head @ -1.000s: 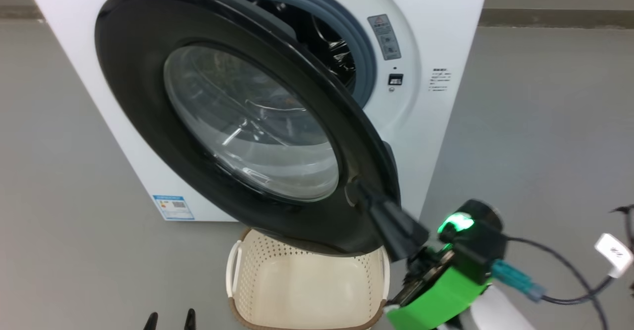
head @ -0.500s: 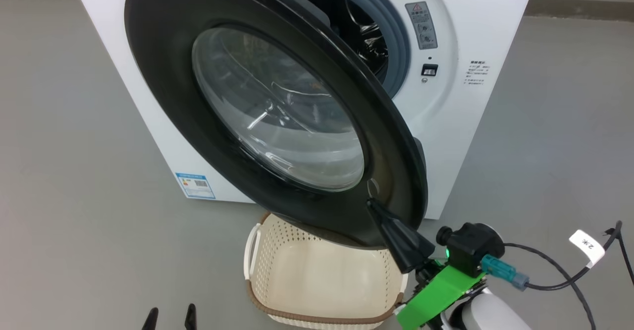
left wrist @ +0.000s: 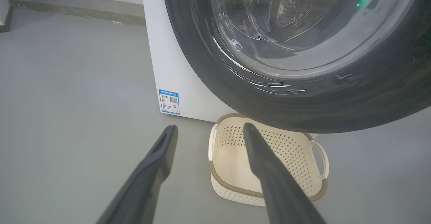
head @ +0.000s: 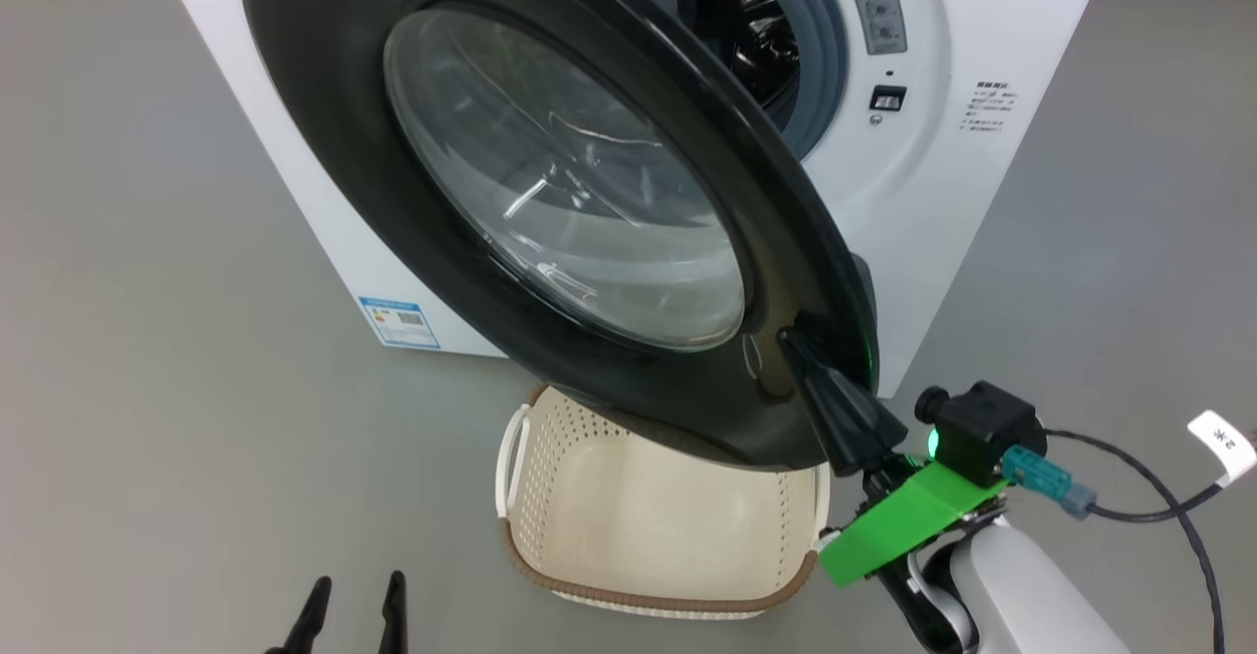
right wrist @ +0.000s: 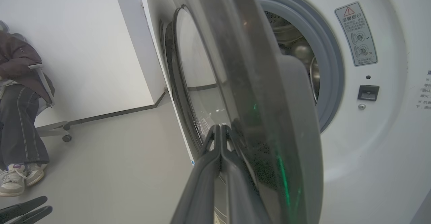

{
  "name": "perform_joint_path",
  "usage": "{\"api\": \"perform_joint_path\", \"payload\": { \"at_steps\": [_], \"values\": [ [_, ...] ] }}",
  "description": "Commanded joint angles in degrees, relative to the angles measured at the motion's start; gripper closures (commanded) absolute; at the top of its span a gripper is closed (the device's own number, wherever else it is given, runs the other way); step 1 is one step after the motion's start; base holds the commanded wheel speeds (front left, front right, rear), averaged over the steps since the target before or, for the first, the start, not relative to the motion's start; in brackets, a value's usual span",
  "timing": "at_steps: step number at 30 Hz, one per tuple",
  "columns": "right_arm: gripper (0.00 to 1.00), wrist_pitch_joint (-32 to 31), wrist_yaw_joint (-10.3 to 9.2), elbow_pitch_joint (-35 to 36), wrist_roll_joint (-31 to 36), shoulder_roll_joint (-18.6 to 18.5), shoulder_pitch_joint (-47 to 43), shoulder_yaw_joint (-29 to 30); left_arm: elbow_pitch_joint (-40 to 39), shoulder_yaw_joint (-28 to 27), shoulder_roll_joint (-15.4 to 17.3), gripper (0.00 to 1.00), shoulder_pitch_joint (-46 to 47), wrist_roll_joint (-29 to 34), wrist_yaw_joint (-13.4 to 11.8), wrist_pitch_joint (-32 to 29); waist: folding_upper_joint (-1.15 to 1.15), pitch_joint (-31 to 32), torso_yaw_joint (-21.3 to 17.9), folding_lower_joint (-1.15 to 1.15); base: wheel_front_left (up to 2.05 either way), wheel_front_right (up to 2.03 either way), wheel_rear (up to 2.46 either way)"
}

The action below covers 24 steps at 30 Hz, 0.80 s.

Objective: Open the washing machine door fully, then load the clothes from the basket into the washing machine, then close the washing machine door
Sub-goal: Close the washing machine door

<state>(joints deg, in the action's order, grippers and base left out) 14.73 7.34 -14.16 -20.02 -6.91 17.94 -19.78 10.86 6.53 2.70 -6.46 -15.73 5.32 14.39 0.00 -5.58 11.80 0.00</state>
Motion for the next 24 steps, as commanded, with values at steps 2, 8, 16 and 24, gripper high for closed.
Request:
{"api": "perform_joint_path", "payload": {
  "at_steps": [2,8,16,24],
  "values": [
    [1.00,0.3,0.14,1.5,0.3,0.6,3.0,-0.6,-1.0,-1.2,0.2,0.00,2.5,-1.1,-0.2,0.6,0.00,-1.2,0.2,0.00,0.00,0.00,0.00],
    [1.00,0.3,0.14,2.0,0.6,0.0,5.7,0.0,-2.2,0.3,0.2,0.00,4.0,-4.6,-1.7,0.6,0.00,-4.0,0.3,0.00,0.00,0.00,0.00],
    [1.00,0.3,0.14,2.9,1.4,-0.4,9.7,0.4,-3.2,1.9,0.2,0.00,5.2,-5.5,-2.5,0.6,0.00,-7.7,-0.9,0.00,0.00,0.00,0.00],
    [1.00,0.3,0.14,3.5,2.0,-0.8,12.8,1.0,-3.7,0.5,0.2,0.00,6.5,-4.5,-2.0,0.6,0.00,-10.7,-2.6,0.00,0.00,0.00,0.00]
  ]
}}
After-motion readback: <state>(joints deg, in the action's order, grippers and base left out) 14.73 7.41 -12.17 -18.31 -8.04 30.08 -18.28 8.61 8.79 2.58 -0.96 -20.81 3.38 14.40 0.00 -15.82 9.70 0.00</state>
